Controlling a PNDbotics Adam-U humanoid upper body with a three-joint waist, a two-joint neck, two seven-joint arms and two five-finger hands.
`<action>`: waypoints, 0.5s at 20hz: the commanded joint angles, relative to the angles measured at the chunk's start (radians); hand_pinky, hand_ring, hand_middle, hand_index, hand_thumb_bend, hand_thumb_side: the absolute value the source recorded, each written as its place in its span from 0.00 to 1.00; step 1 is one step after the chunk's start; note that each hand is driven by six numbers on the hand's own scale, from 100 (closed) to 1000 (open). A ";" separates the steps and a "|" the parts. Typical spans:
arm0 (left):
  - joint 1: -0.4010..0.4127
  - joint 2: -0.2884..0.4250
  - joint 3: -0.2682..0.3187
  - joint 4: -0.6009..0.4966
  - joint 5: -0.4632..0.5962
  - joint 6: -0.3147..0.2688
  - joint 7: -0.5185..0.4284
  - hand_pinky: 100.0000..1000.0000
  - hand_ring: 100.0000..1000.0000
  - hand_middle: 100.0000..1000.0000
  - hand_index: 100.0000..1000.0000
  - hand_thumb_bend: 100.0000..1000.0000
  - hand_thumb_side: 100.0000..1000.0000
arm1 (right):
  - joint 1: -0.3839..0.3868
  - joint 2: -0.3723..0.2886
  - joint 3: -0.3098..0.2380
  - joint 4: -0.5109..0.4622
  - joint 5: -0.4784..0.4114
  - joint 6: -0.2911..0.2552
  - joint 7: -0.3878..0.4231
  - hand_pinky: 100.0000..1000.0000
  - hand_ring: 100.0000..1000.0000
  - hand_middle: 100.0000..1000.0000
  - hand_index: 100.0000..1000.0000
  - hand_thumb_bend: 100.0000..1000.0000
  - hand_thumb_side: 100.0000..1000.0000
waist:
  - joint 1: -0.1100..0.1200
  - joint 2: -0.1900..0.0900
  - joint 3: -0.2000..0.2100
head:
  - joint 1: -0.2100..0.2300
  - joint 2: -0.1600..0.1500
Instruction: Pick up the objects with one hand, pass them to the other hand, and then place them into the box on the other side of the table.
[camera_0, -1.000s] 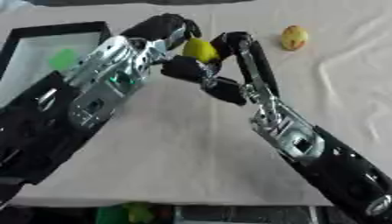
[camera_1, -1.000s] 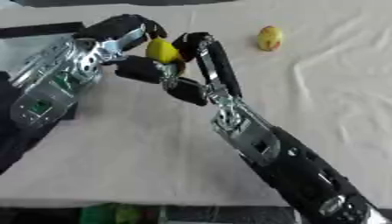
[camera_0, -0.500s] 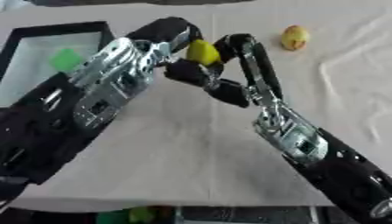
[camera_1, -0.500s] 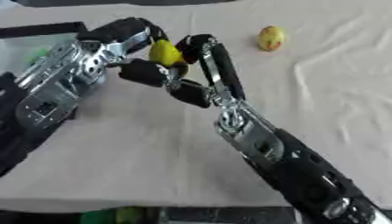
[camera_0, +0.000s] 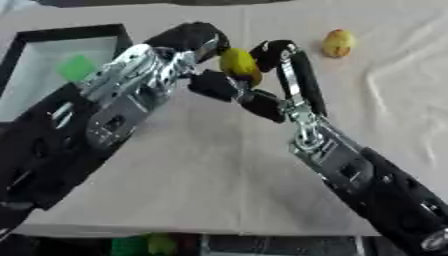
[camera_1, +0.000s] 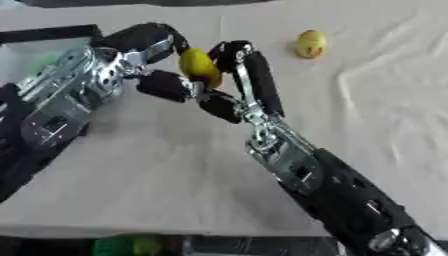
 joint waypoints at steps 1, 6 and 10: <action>-0.016 0.020 0.013 -0.012 0.006 0.099 -0.080 0.81 0.80 0.69 0.66 0.12 0.39 | -0.013 -0.009 -0.007 -0.008 0.008 0.007 0.001 0.48 0.44 0.28 0.43 0.00 0.00 | -0.002 -0.026 0.001 | 0.002 -0.009; -0.014 0.014 0.013 -0.008 0.046 0.116 -0.032 0.79 0.79 0.67 0.68 0.12 0.47 | -0.013 -0.009 -0.004 -0.007 0.008 0.002 0.006 0.48 0.44 0.28 0.43 0.00 0.00 | -0.002 -0.025 -0.001 | 0.003 -0.009; -0.014 0.006 0.010 0.003 0.076 0.124 -0.005 0.79 0.78 0.66 0.66 0.10 0.57 | -0.013 -0.010 -0.003 -0.009 0.008 -0.001 0.006 0.48 0.43 0.28 0.43 0.00 0.00 | -0.002 -0.025 -0.003 | 0.004 -0.009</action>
